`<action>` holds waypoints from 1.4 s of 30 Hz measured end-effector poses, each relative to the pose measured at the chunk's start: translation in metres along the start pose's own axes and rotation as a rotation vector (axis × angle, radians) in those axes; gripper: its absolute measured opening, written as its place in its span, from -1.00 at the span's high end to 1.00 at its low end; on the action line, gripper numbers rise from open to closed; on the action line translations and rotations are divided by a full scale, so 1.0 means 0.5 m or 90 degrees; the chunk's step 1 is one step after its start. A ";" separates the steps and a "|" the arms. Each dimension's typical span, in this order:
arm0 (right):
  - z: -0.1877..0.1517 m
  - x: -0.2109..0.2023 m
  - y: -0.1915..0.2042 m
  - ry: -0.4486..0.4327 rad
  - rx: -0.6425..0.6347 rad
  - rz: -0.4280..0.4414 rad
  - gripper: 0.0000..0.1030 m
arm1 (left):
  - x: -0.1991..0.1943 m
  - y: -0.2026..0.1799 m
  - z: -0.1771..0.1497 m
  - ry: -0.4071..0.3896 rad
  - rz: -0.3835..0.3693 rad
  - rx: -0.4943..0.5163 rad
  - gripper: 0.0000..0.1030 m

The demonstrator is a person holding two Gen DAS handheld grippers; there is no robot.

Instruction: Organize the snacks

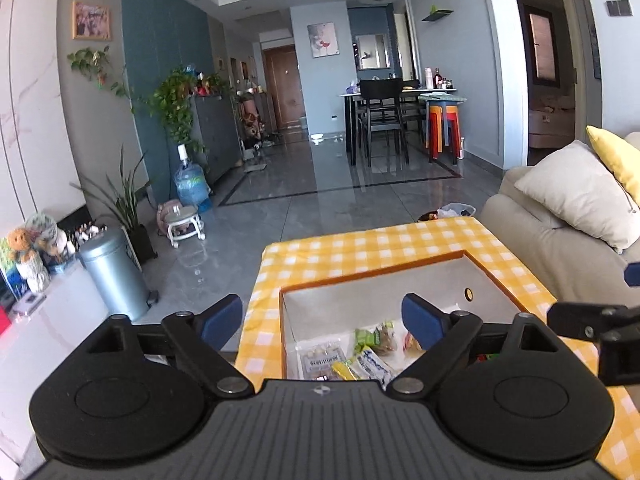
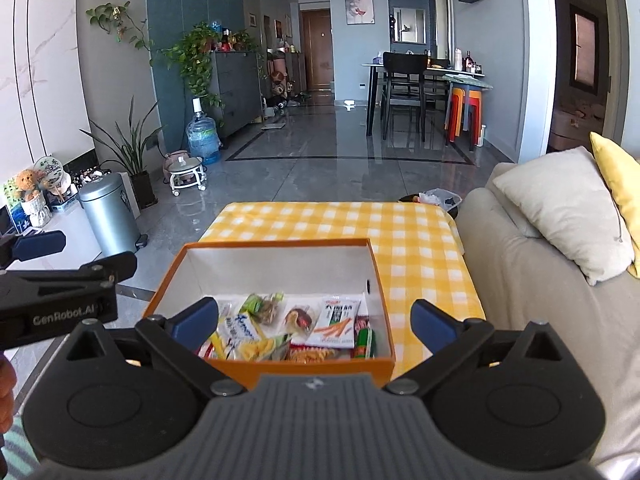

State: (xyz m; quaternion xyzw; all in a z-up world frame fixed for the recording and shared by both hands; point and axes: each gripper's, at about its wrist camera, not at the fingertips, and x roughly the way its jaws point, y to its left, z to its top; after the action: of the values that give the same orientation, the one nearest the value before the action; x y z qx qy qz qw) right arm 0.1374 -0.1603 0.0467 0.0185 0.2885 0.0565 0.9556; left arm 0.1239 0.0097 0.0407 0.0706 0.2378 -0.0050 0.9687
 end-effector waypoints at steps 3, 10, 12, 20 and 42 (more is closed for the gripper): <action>-0.022 -0.014 -0.002 0.007 0.002 -0.001 -0.92 | 0.001 0.004 -0.026 0.012 0.008 -0.024 -1.00; -0.068 0.000 -0.002 0.037 -0.010 0.004 -0.92 | 0.010 0.001 -0.080 0.063 0.014 -0.022 -1.00; -0.076 0.012 0.000 0.040 -0.021 0.003 -0.92 | 0.014 0.004 -0.089 0.074 0.018 -0.022 -1.00; -0.090 0.051 0.001 0.063 -0.029 0.007 -0.92 | 0.029 -0.001 -0.101 0.111 0.048 -0.014 -1.00; -0.087 0.063 -0.007 0.062 -0.020 0.002 -0.92 | 0.022 -0.003 -0.097 0.127 0.040 -0.027 -1.00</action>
State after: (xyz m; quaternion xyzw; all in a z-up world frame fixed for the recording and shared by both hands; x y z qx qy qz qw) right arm 0.1396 -0.1601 -0.0071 0.0012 0.3340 0.0636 0.9404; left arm 0.1112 0.0154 -0.0071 0.0580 0.3308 0.0375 0.9412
